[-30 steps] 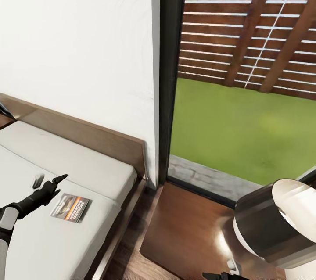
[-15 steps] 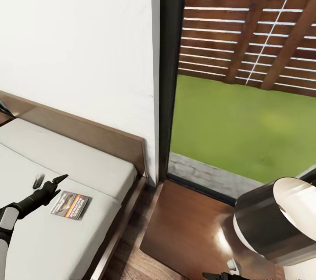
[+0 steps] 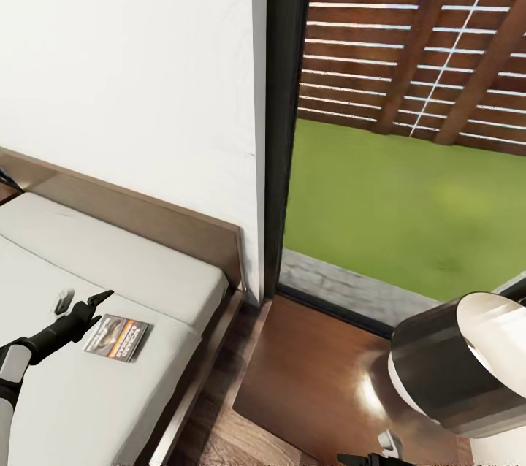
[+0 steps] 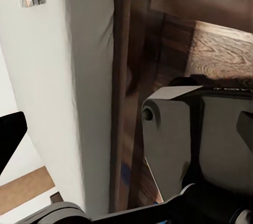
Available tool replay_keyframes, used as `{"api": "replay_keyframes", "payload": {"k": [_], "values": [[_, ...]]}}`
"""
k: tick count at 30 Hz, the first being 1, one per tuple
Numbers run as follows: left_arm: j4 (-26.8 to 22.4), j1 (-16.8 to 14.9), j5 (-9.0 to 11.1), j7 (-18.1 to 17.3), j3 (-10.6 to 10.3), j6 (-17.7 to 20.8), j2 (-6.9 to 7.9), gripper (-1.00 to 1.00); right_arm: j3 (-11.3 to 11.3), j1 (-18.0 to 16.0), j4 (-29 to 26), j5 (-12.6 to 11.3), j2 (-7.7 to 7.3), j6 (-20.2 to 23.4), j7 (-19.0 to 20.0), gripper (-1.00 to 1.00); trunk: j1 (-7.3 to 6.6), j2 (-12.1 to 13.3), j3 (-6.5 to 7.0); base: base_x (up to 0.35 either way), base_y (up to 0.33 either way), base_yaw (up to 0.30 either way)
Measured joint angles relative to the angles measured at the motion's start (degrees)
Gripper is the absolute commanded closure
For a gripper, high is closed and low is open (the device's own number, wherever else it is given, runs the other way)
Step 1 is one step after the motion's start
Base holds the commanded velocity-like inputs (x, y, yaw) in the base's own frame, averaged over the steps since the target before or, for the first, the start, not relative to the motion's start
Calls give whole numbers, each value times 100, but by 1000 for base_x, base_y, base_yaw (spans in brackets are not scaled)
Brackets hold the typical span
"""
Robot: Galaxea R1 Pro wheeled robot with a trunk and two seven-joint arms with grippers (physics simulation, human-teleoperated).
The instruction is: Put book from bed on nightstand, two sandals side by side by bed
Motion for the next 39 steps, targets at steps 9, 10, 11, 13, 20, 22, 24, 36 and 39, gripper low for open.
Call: {"api": "replay_keyframes", "payload": {"k": [9, 10, 11, 13, 20, 22, 24, 36, 39], "values": [[-2, -2, 0, -4, 0, 0, -25, -100, 1, 1, -1, 0, 0, 0, -1, -100, 0, 0, -72, 0, 0, 0], [-2, -1, 0, -4, 0, 0, -27, -100, 1, 1, -1, 0, 0, 0, -1, -100, 0, 0, -80, 0, 0, 0], [-1, 0, 0, -4, 0, 0, -30, -100, 0, 0, -1, 0, 2, 0, -1, -100, 0, 0, -88, 0, 0, 0], [0, -1, 0, -4, 0, 0, -33, -100, 2, 1, 0, 0, 4, 0, 0, -100, 0, 0, -105, 0, 0, 0], [0, -3, 0, -4, 0, 0, -35, -100, 3, 0, -1, 0, 7, 0, -1, -100, 0, 0, -161, 0, 0, 0], [0, -2, 0, -4, 0, 0, -35, -100, 2, -1, -1, 0, 8, 0, -1, -100, 0, 0, -177, 0, 0, 0], [0, -2, 0, -4, 0, 0, -35, -100, 4, -1, -1, 0, 6, 0, 0, -100, 0, 0, -193, 0, 0, 0], [0, 0, 1, -7, 8, 6, -29, -100, 4, -1, 0, 0, 9, 0, -8, -100, 0, 0, -289, 0, 0, 0], [0, 0, 4, -11, 9, 8, -27, -100, 4, -1, -1, 0, 9, 0, -8, -100, 0, 0, -314, 0, 0, 0]]}}
